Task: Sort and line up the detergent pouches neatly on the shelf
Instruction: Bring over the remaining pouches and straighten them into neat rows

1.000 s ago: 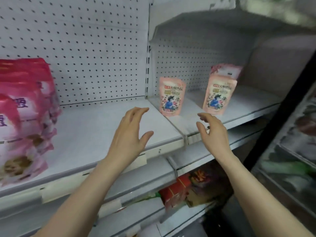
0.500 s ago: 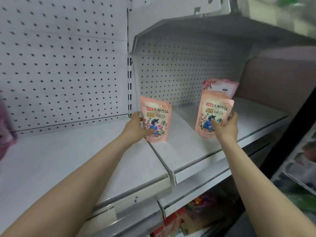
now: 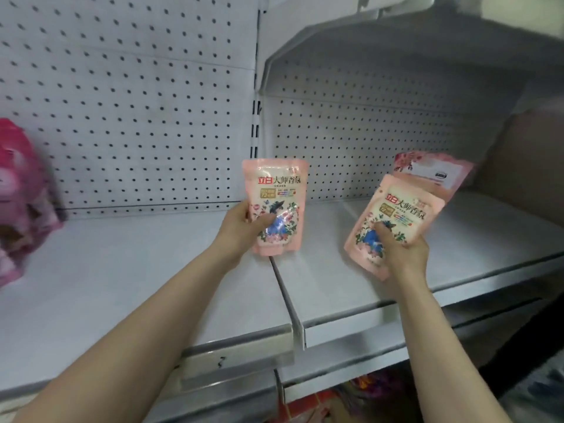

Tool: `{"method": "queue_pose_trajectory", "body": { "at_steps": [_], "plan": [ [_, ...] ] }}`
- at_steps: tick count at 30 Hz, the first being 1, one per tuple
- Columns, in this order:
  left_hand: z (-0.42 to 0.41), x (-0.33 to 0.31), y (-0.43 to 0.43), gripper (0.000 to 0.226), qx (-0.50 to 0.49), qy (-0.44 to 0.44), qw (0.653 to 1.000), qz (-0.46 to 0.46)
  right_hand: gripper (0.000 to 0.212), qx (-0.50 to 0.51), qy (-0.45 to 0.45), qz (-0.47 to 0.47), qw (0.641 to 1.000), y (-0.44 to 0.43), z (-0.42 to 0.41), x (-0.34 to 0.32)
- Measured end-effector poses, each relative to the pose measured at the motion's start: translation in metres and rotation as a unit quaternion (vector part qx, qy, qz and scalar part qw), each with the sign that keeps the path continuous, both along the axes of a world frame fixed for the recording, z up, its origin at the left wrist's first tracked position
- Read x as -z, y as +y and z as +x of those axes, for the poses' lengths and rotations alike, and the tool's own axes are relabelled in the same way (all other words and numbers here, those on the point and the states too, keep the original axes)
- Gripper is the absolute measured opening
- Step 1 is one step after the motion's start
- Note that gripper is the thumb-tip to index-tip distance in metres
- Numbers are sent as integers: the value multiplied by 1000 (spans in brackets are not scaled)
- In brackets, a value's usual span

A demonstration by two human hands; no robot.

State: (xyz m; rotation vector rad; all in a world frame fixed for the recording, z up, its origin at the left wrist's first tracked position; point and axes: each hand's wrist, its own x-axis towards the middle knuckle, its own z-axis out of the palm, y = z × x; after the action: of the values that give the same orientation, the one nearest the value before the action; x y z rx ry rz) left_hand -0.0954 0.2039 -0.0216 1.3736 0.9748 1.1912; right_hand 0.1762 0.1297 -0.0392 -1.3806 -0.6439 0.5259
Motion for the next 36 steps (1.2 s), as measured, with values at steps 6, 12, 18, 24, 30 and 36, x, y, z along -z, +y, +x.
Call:
{"method": "queue_pose_trajectory", "body": {
  "at_steps": [6,12,18,24,30,36],
  "plan": [
    [-31,1,-58,16,-83,-85,993,4,33,-167,87,92,978,-22,-53,-14],
    [-89,26,-135,21,-209,-74,975,13,18,-318,86,52,943,-45,-123,-2],
    [-151,32,-202,24,-329,-86,939,51,25,-409,70,50,908,-66,-198,1],
    [-214,25,-235,30,-362,-86,926,66,21,-452,53,53,889,-78,-274,-7],
    [-308,39,-270,29,-373,-74,924,47,20,-472,52,60,878,-101,-375,2],
    [-435,47,-317,26,-382,-51,922,34,18,-496,53,45,866,-139,-498,28]
  ]
}}
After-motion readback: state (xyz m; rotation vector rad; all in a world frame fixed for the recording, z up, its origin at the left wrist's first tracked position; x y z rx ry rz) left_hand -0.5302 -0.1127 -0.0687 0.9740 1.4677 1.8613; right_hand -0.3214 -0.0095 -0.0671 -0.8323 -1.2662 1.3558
